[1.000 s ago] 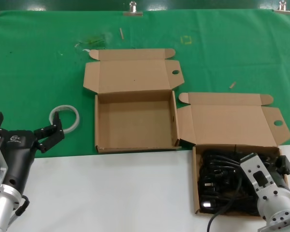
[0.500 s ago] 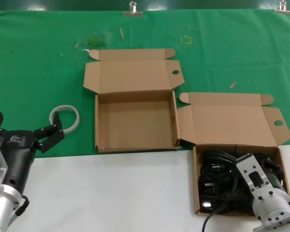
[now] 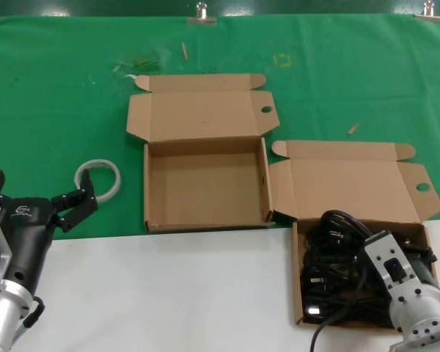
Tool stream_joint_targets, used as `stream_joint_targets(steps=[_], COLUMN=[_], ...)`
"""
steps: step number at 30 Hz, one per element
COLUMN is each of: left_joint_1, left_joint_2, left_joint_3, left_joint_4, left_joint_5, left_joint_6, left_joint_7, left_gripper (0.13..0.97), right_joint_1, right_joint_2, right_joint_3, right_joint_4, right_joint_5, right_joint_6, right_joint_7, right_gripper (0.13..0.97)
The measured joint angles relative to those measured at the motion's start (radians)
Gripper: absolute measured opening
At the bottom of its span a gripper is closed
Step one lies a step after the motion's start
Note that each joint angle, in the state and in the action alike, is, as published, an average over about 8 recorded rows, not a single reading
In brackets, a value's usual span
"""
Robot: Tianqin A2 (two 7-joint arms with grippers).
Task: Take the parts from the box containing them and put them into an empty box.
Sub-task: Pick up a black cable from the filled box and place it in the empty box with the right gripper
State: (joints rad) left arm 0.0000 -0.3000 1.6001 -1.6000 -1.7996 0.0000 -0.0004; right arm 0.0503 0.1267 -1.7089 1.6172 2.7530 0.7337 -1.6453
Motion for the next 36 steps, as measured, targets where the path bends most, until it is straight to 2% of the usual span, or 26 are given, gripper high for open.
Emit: stream_joint_targets(steps=[2, 15, 22, 28, 36], left_joint_1=[0.0, 0.0, 0.0, 0.0, 0.0], left_joint_2=[0.0, 0.0, 0.0, 0.0, 0.0], left_joint_3=[0.0, 0.0, 0.0, 0.0, 0.0], left_joint_4=[0.0, 0.0, 0.0, 0.0, 0.0], left_joint_5=[0.0, 0.0, 0.0, 0.0, 0.0], left_joint_6=[0.0, 0.0, 0.0, 0.0, 0.0], left_joint_7=[0.0, 0.0, 0.0, 0.0, 0.0], left_gripper=[0.965, 0.965, 0.965, 0.965, 0.965], right_joint_1=[-0.006, -0.057, -0.028, 0.044, 0.213], right_joint_2=[0.0, 0.0, 0.0, 0.0, 0.001], right_joint_3=[0.0, -0.02, -0.062, -0.127, -0.271], right_joint_4=[0.023, 0.243, 0.306, 0.275, 0.086], right_joint_5=[0.0, 0.0, 0.0, 0.0, 0.0], right_joint_6=[0.016, 0.173, 0.227, 0.218, 0.11], right_joint_7=[-0.005, -0.047, -0.057, -0.045, 0.029], right_gripper=[0.207, 0.186, 0.186, 0.186, 0.184])
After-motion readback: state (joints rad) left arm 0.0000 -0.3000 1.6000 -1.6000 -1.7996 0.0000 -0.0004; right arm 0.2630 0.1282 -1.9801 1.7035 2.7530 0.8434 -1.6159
